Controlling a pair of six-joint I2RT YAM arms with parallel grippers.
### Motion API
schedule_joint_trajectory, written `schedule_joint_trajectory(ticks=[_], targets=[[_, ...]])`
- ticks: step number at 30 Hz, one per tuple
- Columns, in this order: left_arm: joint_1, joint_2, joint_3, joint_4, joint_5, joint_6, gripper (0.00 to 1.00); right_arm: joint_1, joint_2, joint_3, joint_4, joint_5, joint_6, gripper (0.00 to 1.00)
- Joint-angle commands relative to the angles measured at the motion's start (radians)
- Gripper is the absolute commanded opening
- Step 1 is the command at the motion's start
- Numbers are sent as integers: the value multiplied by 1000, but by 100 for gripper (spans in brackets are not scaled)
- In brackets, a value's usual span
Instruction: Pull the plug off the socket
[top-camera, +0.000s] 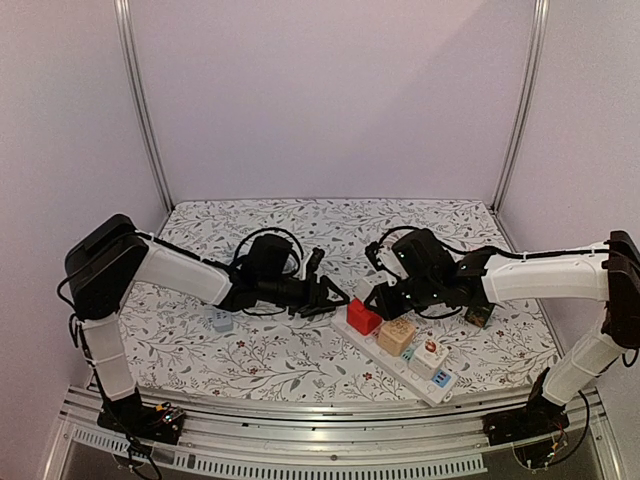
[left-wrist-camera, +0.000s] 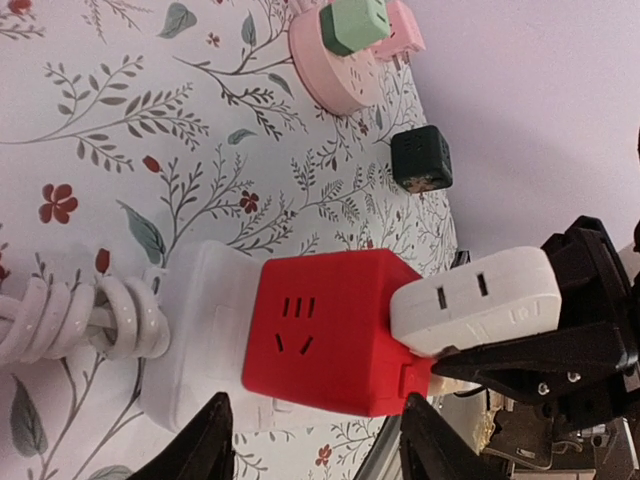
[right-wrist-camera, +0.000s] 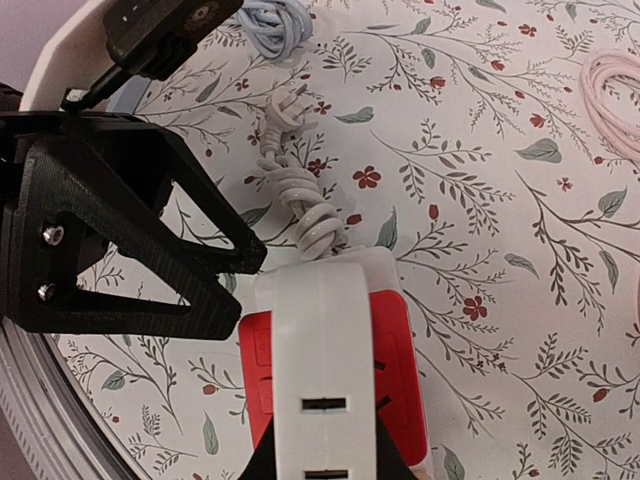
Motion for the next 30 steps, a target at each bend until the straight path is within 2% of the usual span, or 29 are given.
schedule_joint_trajectory(ticks=[1,9,16,23,30], targets=[[-20,38,33,35,10,-2,54,21,10,18,32,12,22,0],[-37,89,45,13,3,12,47,37,29,36,36,19,30,0],[-45,97,8,-27,-23,26,33,41,17,39,36,65,46,0],[-85,116,4,-155,-72,108,30,40,-50,33,51,111,94,0],[-87,120,-25,-190,-94,133,29,41,-167,8,89,164,98,0]])
